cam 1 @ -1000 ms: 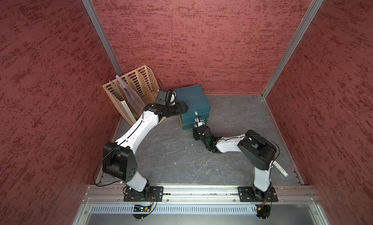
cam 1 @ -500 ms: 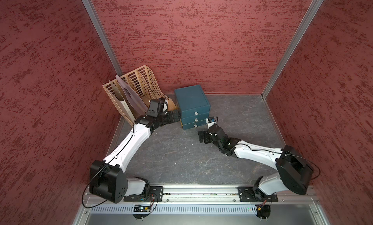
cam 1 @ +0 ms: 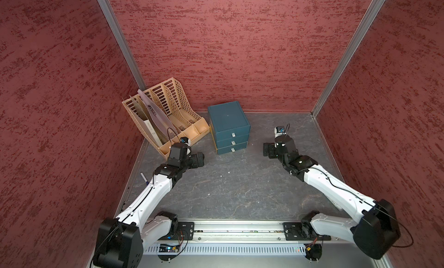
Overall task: Place the transparent tape into the drawer according to color
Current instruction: Reset both arms
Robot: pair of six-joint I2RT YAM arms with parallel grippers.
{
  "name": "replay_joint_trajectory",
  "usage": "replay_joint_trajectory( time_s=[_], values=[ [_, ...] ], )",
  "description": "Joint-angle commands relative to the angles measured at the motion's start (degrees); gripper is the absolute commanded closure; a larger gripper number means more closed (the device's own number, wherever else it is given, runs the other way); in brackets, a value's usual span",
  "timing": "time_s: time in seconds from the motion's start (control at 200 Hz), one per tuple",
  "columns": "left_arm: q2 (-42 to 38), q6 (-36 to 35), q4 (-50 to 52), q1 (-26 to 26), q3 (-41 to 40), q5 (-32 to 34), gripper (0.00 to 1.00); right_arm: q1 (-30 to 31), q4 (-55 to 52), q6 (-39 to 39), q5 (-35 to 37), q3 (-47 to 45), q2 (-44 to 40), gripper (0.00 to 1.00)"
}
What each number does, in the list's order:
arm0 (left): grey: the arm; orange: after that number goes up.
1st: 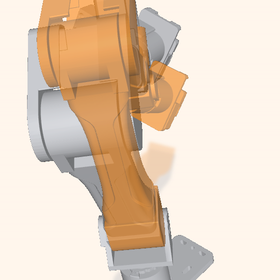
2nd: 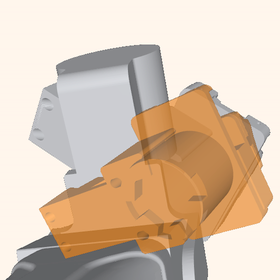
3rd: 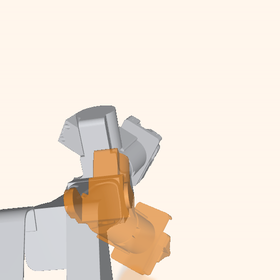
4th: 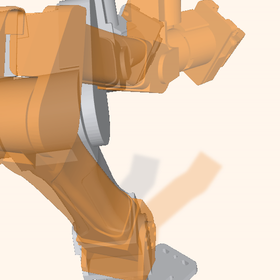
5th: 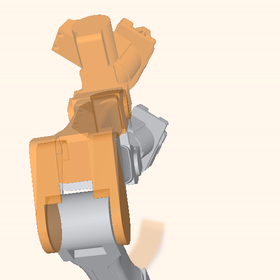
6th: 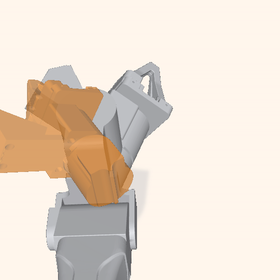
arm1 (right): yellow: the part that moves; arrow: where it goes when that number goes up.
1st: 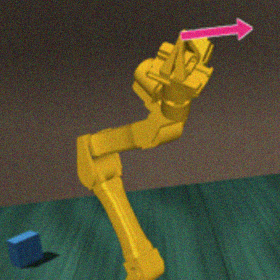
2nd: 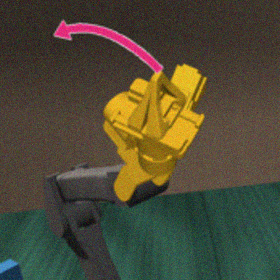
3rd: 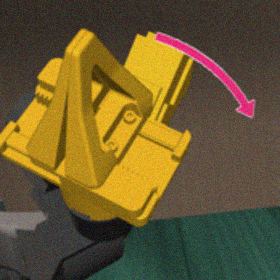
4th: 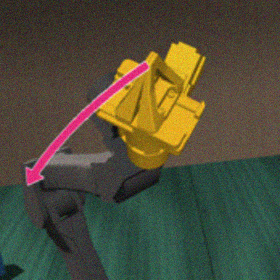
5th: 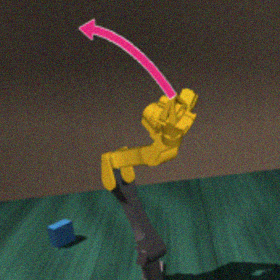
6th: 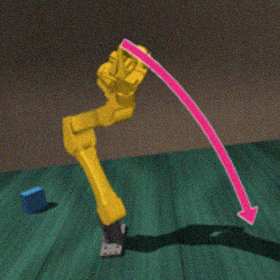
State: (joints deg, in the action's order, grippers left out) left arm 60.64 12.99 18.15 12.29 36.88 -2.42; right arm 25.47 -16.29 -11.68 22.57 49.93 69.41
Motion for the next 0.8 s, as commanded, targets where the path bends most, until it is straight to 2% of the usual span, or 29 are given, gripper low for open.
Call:
replay_joint_trajectory(
  time_s=[0.0, 0.15, 0.266, 0.471, 0.606, 0.691, 0.797],
  values=[
    [-2.11, -4.57, -7.72, -2.17, -1.11, 2.17, 0.00, -6.69, 5.55, 3.82, 2.73, -2.29, 0.78, 0.02],
    [-3.72, -7.87, -14.89, -5.96, -4.51, 2.72, 0.00, -13.82, 17.48, 5.93, 1.86, -8.00, 3.19, 0.01],
    [-3.86, -9.77, -20.69, -9.00, -7.78, 2.23, 0.00, -16.31, 28.91, 8.87, 2.01, -12.67, 6.02, 0.01],
    [-2.54, -12.43, -35.20, -14.60, -15.06, -3.75, 0.00, -18.71, 44.55, 11.44, -0.81, -17.06, 12.62, 0.01],
    [1.34, -13.22, -43.31, -17.93, -16.90, -8.00, 0.00, -20.63, 52.79, 11.03, -4.67, -19.64, 16.57, 0.02],
    [5.25, -11.36, -52.78, -20.29, -18.07, -14.32, 0.00, -20.83, 55.39, 11.42, -6.12, -20.88, 17.39, 0.02],
    [11.65, -12.16, -58.64, -20.44, -17.05, -17.10, 0.00, -20.87, 60.90, 12.02, -8.39, -24.11, 16.81, 0.01]
  ],
)
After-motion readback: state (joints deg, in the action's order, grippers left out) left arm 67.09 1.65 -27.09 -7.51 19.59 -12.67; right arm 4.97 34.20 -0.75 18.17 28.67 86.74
